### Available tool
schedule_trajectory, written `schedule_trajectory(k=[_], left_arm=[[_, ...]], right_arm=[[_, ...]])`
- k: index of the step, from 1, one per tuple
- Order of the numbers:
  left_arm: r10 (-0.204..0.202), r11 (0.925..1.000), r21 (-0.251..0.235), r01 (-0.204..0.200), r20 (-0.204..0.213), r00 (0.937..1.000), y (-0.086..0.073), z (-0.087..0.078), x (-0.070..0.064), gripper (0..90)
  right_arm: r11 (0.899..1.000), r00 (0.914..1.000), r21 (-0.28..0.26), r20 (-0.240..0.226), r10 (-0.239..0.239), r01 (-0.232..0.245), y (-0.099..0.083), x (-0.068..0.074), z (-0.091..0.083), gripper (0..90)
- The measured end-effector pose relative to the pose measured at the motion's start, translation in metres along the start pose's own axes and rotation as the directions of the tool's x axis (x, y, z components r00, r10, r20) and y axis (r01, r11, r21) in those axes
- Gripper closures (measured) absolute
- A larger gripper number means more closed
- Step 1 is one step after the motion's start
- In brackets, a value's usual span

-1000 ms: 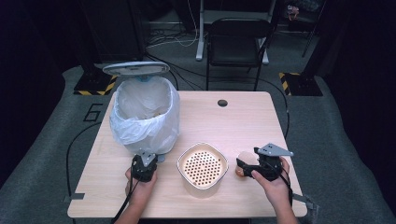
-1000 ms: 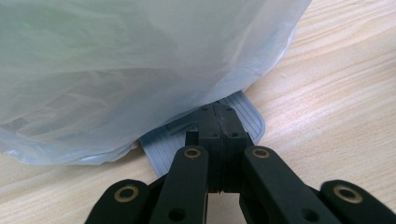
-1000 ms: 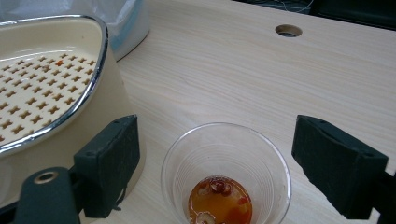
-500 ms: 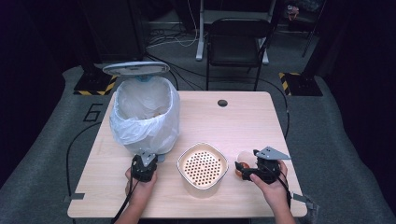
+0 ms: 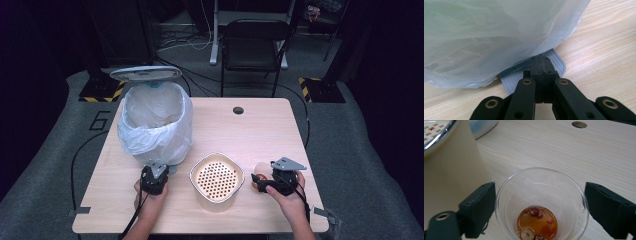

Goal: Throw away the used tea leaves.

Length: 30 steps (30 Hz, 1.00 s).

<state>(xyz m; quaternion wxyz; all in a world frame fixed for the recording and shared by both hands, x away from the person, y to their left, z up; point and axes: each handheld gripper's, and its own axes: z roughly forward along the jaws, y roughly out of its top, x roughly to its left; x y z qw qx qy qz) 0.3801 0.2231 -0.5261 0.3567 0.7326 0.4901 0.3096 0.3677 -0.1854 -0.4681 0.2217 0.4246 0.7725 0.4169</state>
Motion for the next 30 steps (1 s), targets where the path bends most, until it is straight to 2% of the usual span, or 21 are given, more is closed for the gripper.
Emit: schedule_trajectory(k=[7,11,13,14,16,20,23,25,30], left_arm=[[-0.002,1.0,0.002,0.002,0.002,1.0,0.0,0.0,0.0,90.0],[-0.004,1.0,0.001,0.004,0.003,1.0,0.0,0.0,0.0,90.0],[-0.003,1.0,0.001,0.003,0.003,1.0,0.0,0.0,0.0,90.0],[-0.003,1.0,0.002,0.003,0.003,1.0,0.0,0.0,0.0,90.0],[-0.005,1.0,0.001,0.005,0.004,1.0,0.0,0.0,0.0,90.0],[-0.005,1.0,0.001,0.005,0.004,1.0,0.0,0.0,0.0,90.0],[-0.006,1.0,0.001,0.006,0.004,1.0,0.0,0.0,0.0,90.0],[-0.003,1.0,-0.003,0.003,-0.001,1.0,0.0,0.0,0.0,90.0],[-0.008,1.0,0.002,0.008,0.006,1.0,0.0,0.0,0.0,90.0]], right_arm=[[0.999,0.9999,0.038,-0.002,-0.014,0.014,-0.006,0.002,0.011,14.5],[0.999,0.9999,0.049,0.0,-0.013,0.013,-0.008,0.002,0.015,19.1],[0.999,0.9998,0.049,-0.006,-0.017,0.017,-0.008,0.002,0.015,20.1],[0.998,0.9995,0.065,-0.027,-0.017,0.019,-0.009,0.001,0.015,25.2],[0.998,0.9989,0.066,-0.043,-0.018,0.021,-0.01,0.0,0.016,26.3],[0.997,0.9991,0.07,-0.042,-0.01,0.013,-0.01,0.0,0.017,27.4],[0.997,0.9983,0.072,-0.052,-0.025,0.029,-0.009,-0.001,0.016,29.0],[0.997,0.9984,0.077,-0.054,-0.015,0.019,-0.008,0.0,0.016,29.4],[0.994,0.9979,0.099,-0.046,-0.046,0.05,-0.002,-0.003,0.016,30.6]])
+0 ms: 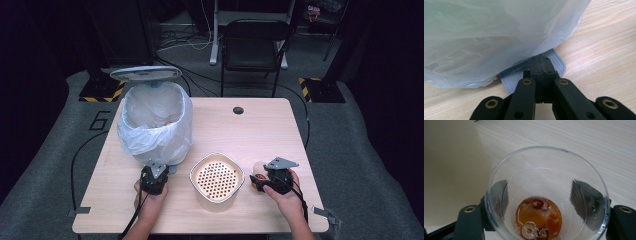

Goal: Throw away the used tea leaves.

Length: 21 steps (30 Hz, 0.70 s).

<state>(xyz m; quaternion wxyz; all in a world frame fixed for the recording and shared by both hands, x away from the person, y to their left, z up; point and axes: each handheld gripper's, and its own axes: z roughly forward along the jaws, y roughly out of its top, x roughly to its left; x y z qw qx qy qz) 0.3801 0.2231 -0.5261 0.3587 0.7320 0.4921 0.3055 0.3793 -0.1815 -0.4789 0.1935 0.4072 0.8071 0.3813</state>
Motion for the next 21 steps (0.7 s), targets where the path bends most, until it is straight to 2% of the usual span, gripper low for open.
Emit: schedule_trajectory(k=[1,6,7,11,17,21], left_arm=[[0.0,1.0,0.0,0.0,0.0,1.0,0.0,0.0,0.0,90.0],[0.003,1.0,-0.001,-0.003,-0.002,1.0,0.0,0.0,0.0,90.0],[0.002,1.0,-0.001,-0.002,-0.002,1.0,0.0,0.0,0.0,90.0],[0.004,1.0,-0.001,-0.004,-0.002,1.0,0.0,0.0,0.0,90.0],[0.006,1.0,-0.001,-0.006,-0.004,1.0,0.0,0.0,0.0,90.0],[0.008,1.0,0.0,-0.008,-0.005,1.0,0.0,0.0,0.0,90.0]], right_arm=[[1.0,1.0,-0.004,0.003,0.005,-0.005,0.002,0.0,-0.001,30.8],[0.999,0.9992,-0.012,0.009,-0.04,0.04,0.017,-0.007,-0.007,32.2],[0.998,0.9981,-0.014,0.013,-0.061,0.061,0.02,-0.009,-0.008,32.3],[0.997,0.9966,-0.015,0.003,-0.082,0.082,0.034,-0.017,-0.011,32.2],[0.993,0.9952,-0.069,-0.003,-0.098,0.097,0.051,-0.029,-0.011,31.7],[0.993,0.9953,-0.077,-0.021,-0.094,0.092,0.059,-0.032,-0.009,31.4]])
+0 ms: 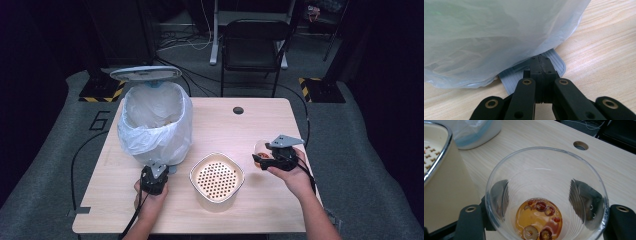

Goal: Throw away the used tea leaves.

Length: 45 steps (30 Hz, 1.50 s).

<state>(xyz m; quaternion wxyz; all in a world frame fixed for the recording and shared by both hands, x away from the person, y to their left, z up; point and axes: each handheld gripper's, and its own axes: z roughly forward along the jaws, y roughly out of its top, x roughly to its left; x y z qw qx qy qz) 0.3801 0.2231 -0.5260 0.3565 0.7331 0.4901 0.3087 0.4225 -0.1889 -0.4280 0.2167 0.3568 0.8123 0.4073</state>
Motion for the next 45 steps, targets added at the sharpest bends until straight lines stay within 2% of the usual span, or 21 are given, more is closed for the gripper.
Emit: schedule_trajectory(k=[7,9,11,12,14,21,23,27,36,37,39,40,41,44,45], left_arm=[[0.002,1.0,0.004,-0.002,0.001,1.0,0.0,0.0,0.0,90.0],[0.002,1.0,0.006,-0.002,0.003,1.0,0.0,0.0,0.0,90.0],[0.002,1.0,0.006,-0.002,0.002,1.0,0.0,0.0,0.0,90.0],[0.0,1.0,-0.006,0.0,-0.007,1.0,0.0,0.0,0.0,90.0],[-0.002,1.0,-0.009,0.002,-0.005,1.0,0.0,0.001,0.0,90.0],[-0.005,0.9999,-0.009,0.005,-0.003,1.0,0.0,0.001,0.0,90.0],[-0.003,1.0,-0.009,0.003,-0.004,1.0,0.0,0.001,0.0,90.0],[-0.003,1.0,-0.009,0.003,-0.004,1.0,0.0,0.001,0.0,90.0],[-0.007,0.9999,-0.009,0.007,-0.002,1.0,0.0,0.001,0.0,90.0],[-0.007,0.9999,-0.009,0.007,-0.002,1.0,0.0,0.001,0.0,90.0],[-0.007,0.9999,-0.008,0.007,-0.001,1.0,0.0,0.001,0.0,90.0],[-0.007,0.9999,-0.008,0.007,-0.001,1.0,0.0,0.001,0.0,90.0],[-0.007,0.9999,-0.009,0.007,-0.001,1.0,0.0,0.001,0.0,90.0],[-0.007,0.9999,-0.009,0.007,-0.001,1.0,0.0,0.001,0.0,90.0],[-0.007,0.9999,-0.008,0.007,-0.001,1.0,0.0,0.001,0.0,90.0]], right_arm=[[0.999,0.9989,-0.008,-0.03,-0.035,0.035,0.012,0.0,0.008,31.6],[0.998,0.997,-0.016,-0.044,-0.064,0.063,0.018,0.002,0.01,32.6],[0.997,0.9959,-0.017,-0.054,-0.073,0.072,0.022,0.002,0.012,33.1],[0.996,0.9948,-0.026,-0.058,-0.084,0.083,0.024,0.002,0.013,33.3],[0.995,0.9942,-0.031,-0.049,-0.096,0.094,0.028,0.002,0.015,33.9],[0.989,0.9877,-0.044,-0.067,-0.141,0.138,0.039,0.004,0.023,35.4],[0.984,0.9818,-0.045,-0.073,-0.175,0.172,0.042,0.005,0.025,35.7],[0.976,0.9744,-0.076,-0.075,-0.212,0.206,0.049,0.009,0.028,36.5],[0.97,0.9707,-0.141,-0.105,-0.216,0.2,0.063,0.01,0.032,36.7],[0.966,0.9678,-0.15,-0.11,-0.226,0.209,0.064,0.01,0.032,36.7],[0.964,0.9676,-0.168,-0.114,-0.225,0.205,0.066,0.011,0.033,36.7],[0.961,0.964,-0.171,-0.116,-0.239,0.218,0.067,0.011,0.033,36.7],[0.962,0.9652,-0.168,-0.114,-0.235,0.214,0.068,0.013,0.034,36.7],[0.952,0.9551,-0.17,-0.11,-0.275,0.255,0.07,0.018,0.035,36.7],[0.946,0.949,-0.174,-0.11,-0.296,0.274,0.072,0.02,0.035,36.7]])
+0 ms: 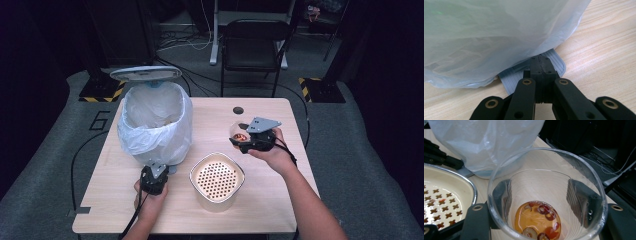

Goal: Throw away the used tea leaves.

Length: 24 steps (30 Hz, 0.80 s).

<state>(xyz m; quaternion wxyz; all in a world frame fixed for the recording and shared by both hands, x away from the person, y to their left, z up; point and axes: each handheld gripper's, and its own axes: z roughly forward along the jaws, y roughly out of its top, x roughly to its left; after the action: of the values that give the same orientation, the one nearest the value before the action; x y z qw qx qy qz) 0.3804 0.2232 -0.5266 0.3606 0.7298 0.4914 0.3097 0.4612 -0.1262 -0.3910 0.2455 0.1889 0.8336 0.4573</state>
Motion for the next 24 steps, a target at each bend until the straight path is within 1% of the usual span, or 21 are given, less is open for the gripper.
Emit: schedule_trajectory(k=[3,5,7,8,9,11,12,14,15,16,17,18,19,20,21,22,23,24], left_arm=[[0.0,1.0,0.0,0.0,0.0,1.0,0.0,0.0,0.0,90.0],[0.0,1.0,0.0,0.0,0.0,1.0,0.0,0.0,0.0,90.0],[0.001,1.0,0.003,-0.001,0.001,1.0,0.0,0.0,0.0,90.0],[0.001,1.0,0.003,-0.001,0.001,1.0,0.0,0.0,0.0,90.0],[0.002,0.9999,0.012,-0.002,0.005,1.0,0.0,-0.001,0.0,90.0],[0.0,0.9999,0.012,-0.001,0.007,1.0,0.0,-0.001,0.001,90.0],[0.0,0.9999,0.012,0.0,0.008,1.0,0.0,-0.001,0.001,90.0],[0.0,0.9999,0.012,0.0,0.007,1.0,0.0,-0.001,0.001,90.0],[0.001,0.9999,0.012,-0.001,0.007,1.0,0.0,-0.001,0.001,90.0],[0.001,0.9999,0.012,-0.001,0.007,1.0,0.0,-0.001,0.001,90.0],[0.002,1.0,0.007,-0.002,0.004,1.0,0.0,0.0,0.0,90.0],[0.001,1.0,0.008,-0.001,0.004,1.0,0.0,-0.001,0.0,90.0],[0.001,1.0,0.008,-0.001,0.004,1.0,0.0,-0.001,0.0,90.0],[-0.004,1.0,0.0,0.004,0.001,1.0,0.0,0.0,0.0,90.0],[-0.005,1.0,0.001,0.005,0.004,1.0,0.0,0.0,-0.001,90.0],[-0.002,1.0,0.005,0.002,0.002,1.0,0.0,0.0,0.0,90.0],[0.001,1.0,0.005,-0.001,0.001,1.0,0.0,0.0,0.0,90.0],[0.0,1.0,0.005,0.0,0.002,1.0,0.0,0.0,0.0,90.0]], right_arm=[[0.999,0.9988,-0.008,-0.009,-0.048,0.048,0.004,0.003,0.001,36.7],[0.998,0.9976,-0.018,-0.013,-0.068,0.068,0.007,0.005,0.001,36.7],[0.995,0.9957,-0.039,-0.01,-0.092,0.092,0.01,0.008,0.0,36.7],[0.995,0.9957,-0.039,-0.01,-0.092,0.092,0.01,0.008,0.0,36.7],[0.994,0.9946,-0.046,-0.008,-0.103,0.103,0.012,0.01,-0.001,36.8],[0.988,0.9899,-0.069,0.001,-0.142,0.141,0.015,0.015,-0.003,36.9],[0.983,0.9862,-0.076,0.008,-0.165,0.165,0.016,0.017,-0.004,37.0],[0.97,0.9738,-0.082,0.028,-0.226,0.227,0.018,0.023,-0.006,37.1],[0.959,0.9622,-0.084,0.035,-0.27,0.272,0.019,0.027,-0.006,37.3],[0.949,0.953,-0.086,0.038,-0.301,0.303,0.019,0.029,-0.006,37.4],[0.934,0.9379,-0.089,0.041,-0.345,0.347,0.019,0.033,-0.006,37.5],[0.926,0.9299,-0.09,0.045,-0.365,0.368,0.019,0.035,-0.006,37.5],[0.914,0.9182,-0.092,0.057,-0.392,0.396,0.02,0.037,-0.006,37.5],[0.908,0.9136,-0.098,0.054,-0.403,0.407,0.019,0.039,-0.006,37.5],[0.895,0.9025,-0.117,0.061,-0.426,0.431,0.02,0.039,-0.006,37.5],[0.887,0.8966,-0.134,0.064,-0.438,0.443,0.02,0.041,-0.006,37.5],[0.875,0.8867,-0.144,0.073,-0.457,0.462,0.021,0.041,-0.007,37.5],[0.875,0.8881,-0.151,0.067,-0.455,0.46,0.021,0.042,-0.007,37.6]])
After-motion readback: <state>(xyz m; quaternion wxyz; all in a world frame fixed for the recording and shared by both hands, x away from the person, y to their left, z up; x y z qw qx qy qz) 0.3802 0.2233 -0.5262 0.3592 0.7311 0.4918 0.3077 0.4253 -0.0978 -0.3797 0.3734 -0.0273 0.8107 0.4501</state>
